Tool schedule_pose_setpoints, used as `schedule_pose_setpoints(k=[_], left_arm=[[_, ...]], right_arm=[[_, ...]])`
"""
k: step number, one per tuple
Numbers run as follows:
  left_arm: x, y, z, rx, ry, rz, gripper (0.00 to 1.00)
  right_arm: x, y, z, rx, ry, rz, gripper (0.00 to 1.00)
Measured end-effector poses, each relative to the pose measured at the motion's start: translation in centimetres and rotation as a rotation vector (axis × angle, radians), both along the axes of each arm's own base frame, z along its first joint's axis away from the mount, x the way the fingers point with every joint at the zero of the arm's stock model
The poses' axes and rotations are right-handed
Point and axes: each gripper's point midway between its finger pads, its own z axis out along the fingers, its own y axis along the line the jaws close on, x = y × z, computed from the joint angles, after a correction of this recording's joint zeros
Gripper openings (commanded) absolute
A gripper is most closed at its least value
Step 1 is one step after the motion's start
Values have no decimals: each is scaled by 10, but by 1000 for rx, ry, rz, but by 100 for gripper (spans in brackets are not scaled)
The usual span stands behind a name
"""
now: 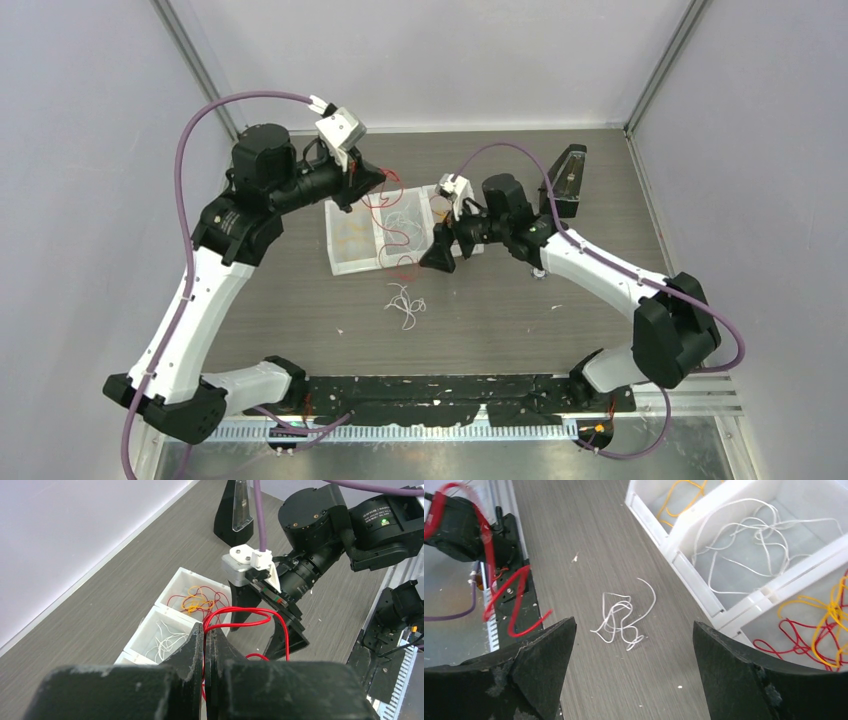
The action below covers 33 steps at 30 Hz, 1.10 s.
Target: Untangle the cables
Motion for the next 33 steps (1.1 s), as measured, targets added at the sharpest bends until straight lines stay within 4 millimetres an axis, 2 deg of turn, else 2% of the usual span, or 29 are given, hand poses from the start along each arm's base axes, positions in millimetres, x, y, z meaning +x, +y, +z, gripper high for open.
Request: schedule_pose_setpoints(k=[3, 5, 10, 13, 16, 20, 26, 30, 33], left_arm=[[4, 0, -2, 2, 9, 12, 0], [7, 1, -5, 7, 15, 23, 0], [17, 10, -9, 8, 27, 68, 0], [21, 13, -15, 6, 44, 84, 0], [23, 14, -24, 12, 64, 91, 0], [24, 17, -30, 21, 76, 105, 0], [22, 24, -25, 16, 58, 128, 0], [18, 28, -25, 16, 49, 138, 0], [18, 30, -26, 17, 49, 146, 0]], right_arm=[[11, -6, -5, -14, 6, -36, 83], [24, -16, -2, -37, -8, -73, 79], [70, -43, 6, -140, -71, -180, 77], [97, -58, -6, -235, -74, -247, 77], [118, -68, -28, -333, -55, -292, 76], [137, -72, -55, -426, -31, -310, 76], [168, -68, -82, -501, -29, -319, 76], [183, -62, -91, -514, -37, -310, 76], [188, -59, -95, -520, -39, -298, 76]])
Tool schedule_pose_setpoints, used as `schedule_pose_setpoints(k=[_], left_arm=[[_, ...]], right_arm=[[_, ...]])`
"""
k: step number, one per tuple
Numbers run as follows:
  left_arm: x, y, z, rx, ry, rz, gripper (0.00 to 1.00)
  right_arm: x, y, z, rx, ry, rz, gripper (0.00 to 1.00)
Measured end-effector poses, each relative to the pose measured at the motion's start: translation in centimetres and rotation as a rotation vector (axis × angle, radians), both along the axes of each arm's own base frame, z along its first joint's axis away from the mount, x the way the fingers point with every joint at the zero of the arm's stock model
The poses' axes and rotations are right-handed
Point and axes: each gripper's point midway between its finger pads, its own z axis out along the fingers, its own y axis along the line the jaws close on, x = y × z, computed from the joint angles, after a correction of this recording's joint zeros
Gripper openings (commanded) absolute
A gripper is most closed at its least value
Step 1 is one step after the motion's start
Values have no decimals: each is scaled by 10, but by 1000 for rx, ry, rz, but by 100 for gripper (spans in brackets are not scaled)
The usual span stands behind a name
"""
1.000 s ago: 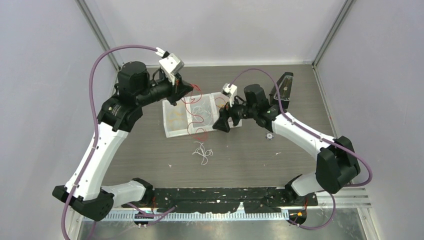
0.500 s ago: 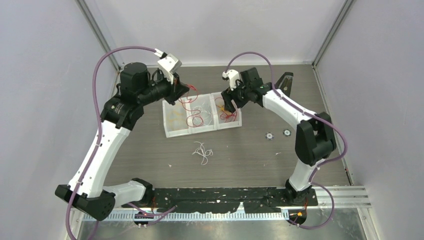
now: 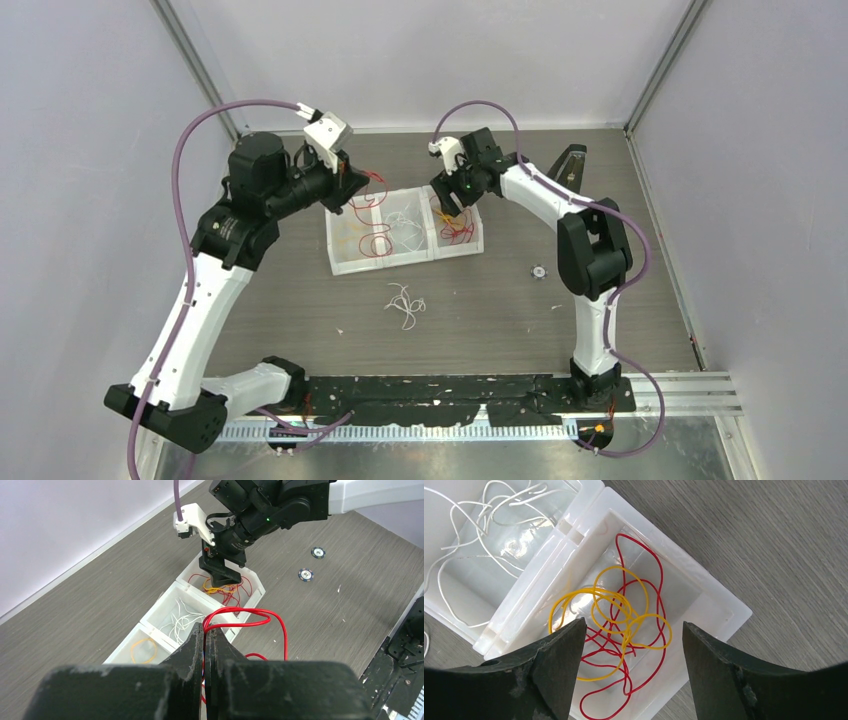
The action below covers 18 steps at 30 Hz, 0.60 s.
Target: Untangle the cables
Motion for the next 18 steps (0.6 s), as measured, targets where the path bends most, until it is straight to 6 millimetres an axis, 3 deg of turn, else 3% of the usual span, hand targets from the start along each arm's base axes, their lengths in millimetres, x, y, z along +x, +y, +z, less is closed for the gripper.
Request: schedule_pose_setpoints(k=[10, 14, 18], left_arm=[[3, 4, -5, 20, -2, 14, 0], [3, 5, -10, 24, 8, 16, 0], [3, 5, -13, 25, 14, 17, 0]], right_arm=[[-6, -4, 4, 4, 16, 16, 76], [-18, -14, 39, 31, -20, 13, 78], [-27, -15, 87, 93, -94, 32, 78]])
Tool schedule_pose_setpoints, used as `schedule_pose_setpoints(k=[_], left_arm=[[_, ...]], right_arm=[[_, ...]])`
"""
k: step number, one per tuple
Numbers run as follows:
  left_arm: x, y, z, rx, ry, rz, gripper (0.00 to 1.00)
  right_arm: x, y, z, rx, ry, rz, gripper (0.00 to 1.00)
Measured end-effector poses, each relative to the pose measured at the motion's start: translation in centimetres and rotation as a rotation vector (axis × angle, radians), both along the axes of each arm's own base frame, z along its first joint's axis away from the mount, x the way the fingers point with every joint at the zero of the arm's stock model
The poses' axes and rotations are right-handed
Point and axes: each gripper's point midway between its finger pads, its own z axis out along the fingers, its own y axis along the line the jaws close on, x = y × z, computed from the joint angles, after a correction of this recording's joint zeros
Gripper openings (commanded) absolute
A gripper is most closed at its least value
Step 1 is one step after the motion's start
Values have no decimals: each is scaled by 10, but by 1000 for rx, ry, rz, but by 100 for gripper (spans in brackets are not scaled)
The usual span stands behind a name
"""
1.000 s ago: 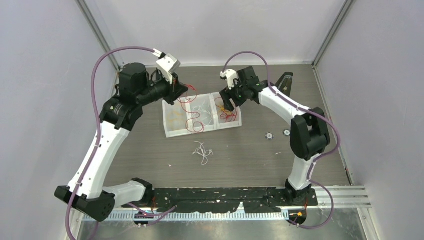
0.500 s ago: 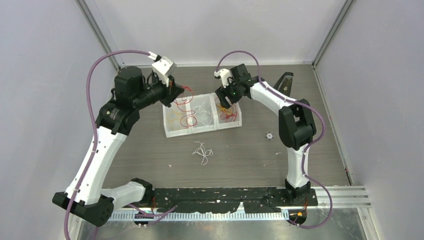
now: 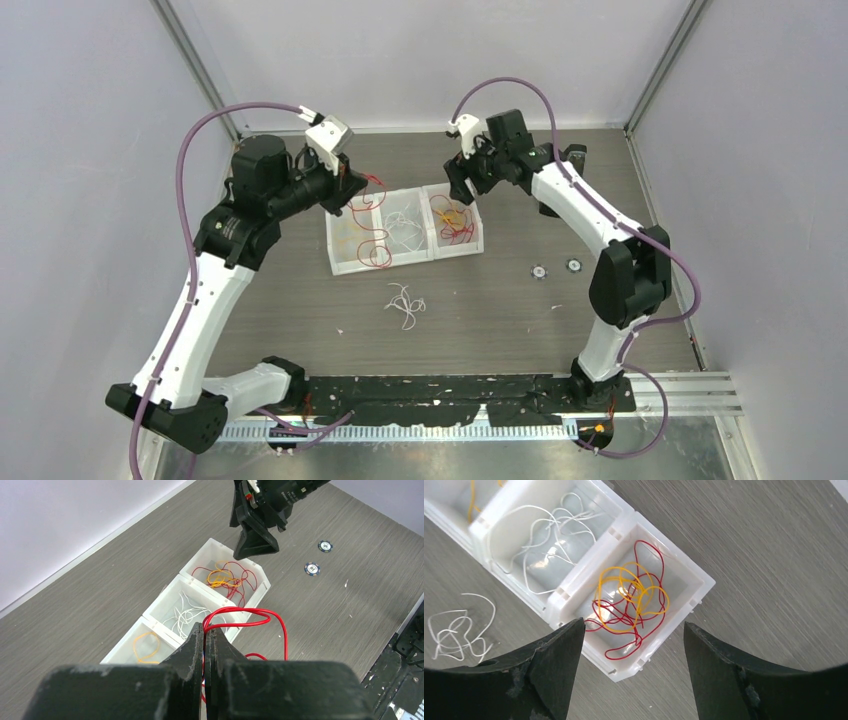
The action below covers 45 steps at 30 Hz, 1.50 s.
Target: Untangle the cables
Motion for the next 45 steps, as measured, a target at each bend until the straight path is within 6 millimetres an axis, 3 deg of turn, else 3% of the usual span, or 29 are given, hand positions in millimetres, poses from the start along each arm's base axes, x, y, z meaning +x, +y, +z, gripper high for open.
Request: schedule_pose_setpoints(k=[3, 5, 11, 15, 23, 27, 33, 35, 41, 45], left_arm=[[1, 0, 1, -2, -4, 0, 0], [1, 0, 1, -2, -4, 0, 0], [3, -1, -1, 1, 3, 0, 0], [3, -1, -2, 0, 3, 0, 0], [3, -1, -2, 1, 4, 1, 0], [3, -1, -2, 0, 4, 0, 0], [3, -1, -2, -1, 5, 1, 0], [3, -1, -2, -1, 5, 1, 0], [3, -1, -2, 0, 5, 1, 0], [4, -2, -3, 0, 8, 1, 0]], right_arm=[[-5, 7, 13, 22, -13, 27, 78], [-7, 12, 7, 13, 4, 44, 78], [-8, 25, -41, -60, 120, 82, 80], [-11, 23, -75, -114, 190, 90, 79], [7, 21, -104, -177, 186, 82, 72], [13, 24, -109, -175, 173, 73, 69], [28, 27, -112, -175, 148, 42, 49], [30, 25, -116, -185, 144, 32, 47], [30, 23, -119, -213, 141, 31, 61], [25, 26, -122, -230, 143, 54, 64]])
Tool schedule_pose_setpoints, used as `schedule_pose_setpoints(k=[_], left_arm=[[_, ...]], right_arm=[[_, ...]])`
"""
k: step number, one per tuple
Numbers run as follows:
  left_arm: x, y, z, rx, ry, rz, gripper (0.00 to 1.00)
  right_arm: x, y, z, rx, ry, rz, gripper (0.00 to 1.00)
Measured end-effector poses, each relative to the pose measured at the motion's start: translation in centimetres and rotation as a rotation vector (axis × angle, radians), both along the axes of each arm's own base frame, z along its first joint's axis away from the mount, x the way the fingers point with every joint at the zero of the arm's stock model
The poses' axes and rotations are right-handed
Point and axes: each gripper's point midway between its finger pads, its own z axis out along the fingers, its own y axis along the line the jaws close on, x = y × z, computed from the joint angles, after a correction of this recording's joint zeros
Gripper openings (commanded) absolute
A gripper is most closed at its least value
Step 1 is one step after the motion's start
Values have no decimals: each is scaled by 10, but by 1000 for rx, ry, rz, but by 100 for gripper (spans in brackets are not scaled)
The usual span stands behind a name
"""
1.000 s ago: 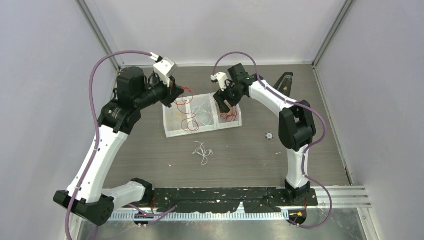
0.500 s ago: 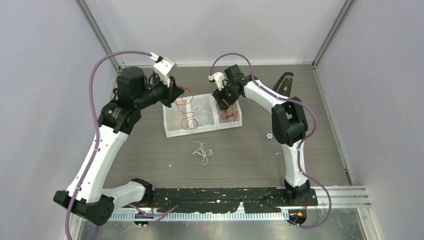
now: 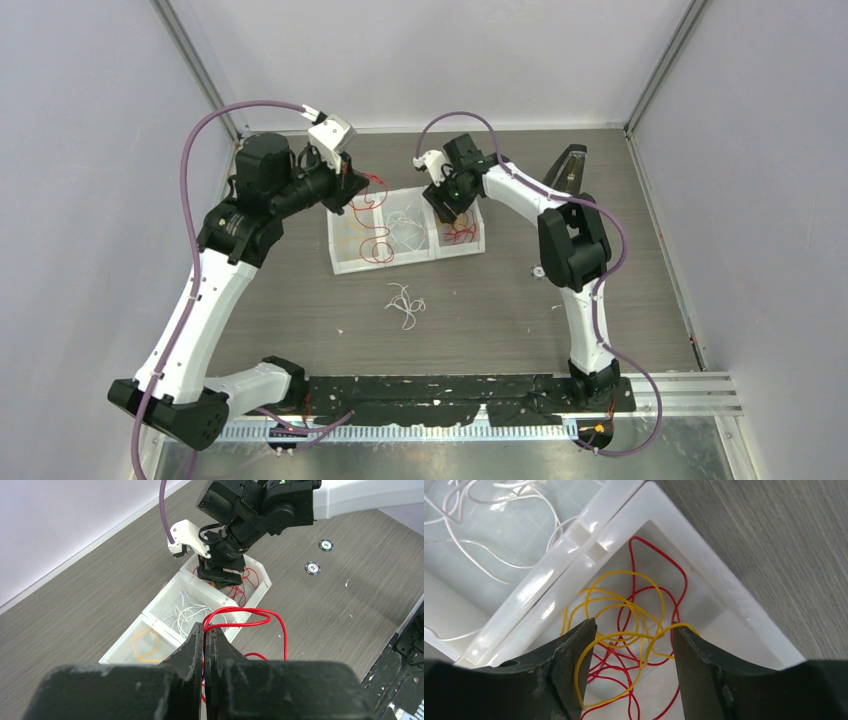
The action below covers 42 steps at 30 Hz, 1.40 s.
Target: Untangle the cables
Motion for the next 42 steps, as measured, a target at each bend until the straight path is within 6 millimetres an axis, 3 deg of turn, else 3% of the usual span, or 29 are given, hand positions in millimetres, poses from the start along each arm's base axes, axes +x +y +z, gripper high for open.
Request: schedule_pose_setpoints(k=[8, 10, 13, 15, 22, 24, 28, 30, 34, 38, 42], left_arm=[[3, -1, -4, 4, 13, 0, 0], [3, -1, -4, 4, 13, 0, 0], [3, -1, -4, 4, 13, 0, 0], [3, -1, -4, 4, 13, 0, 0], [3, -1, -4, 4, 14, 0, 0], [4, -2, -5, 5, 16, -1, 0], [4, -2, -6, 6, 18, -1, 0], [4, -2, -6, 5, 18, -4, 0], [4, -2, -6, 4, 18, -4, 0], [4, -2, -5, 4, 17, -4, 0], [4, -3, -5, 2, 14, -4, 0]], right_arm=[[-8, 3, -5, -15, 16, 17, 64], [-8, 2, -6, -19, 15, 17, 60], [-8, 1, -8, -25, 17, 18, 44], [-8, 0, -9, -31, 18, 21, 40], [-12, -2, -9, -49, 38, 33, 44], [-9, 0, -11, -51, 44, 35, 39], [-5, 1, -21, -61, 57, 37, 13], [-9, -1, -25, -73, 76, 39, 7], [-12, -1, -24, -69, 87, 39, 5], [-15, 1, -8, -47, 78, 44, 5], [-13, 4, 49, 15, -17, 49, 5]])
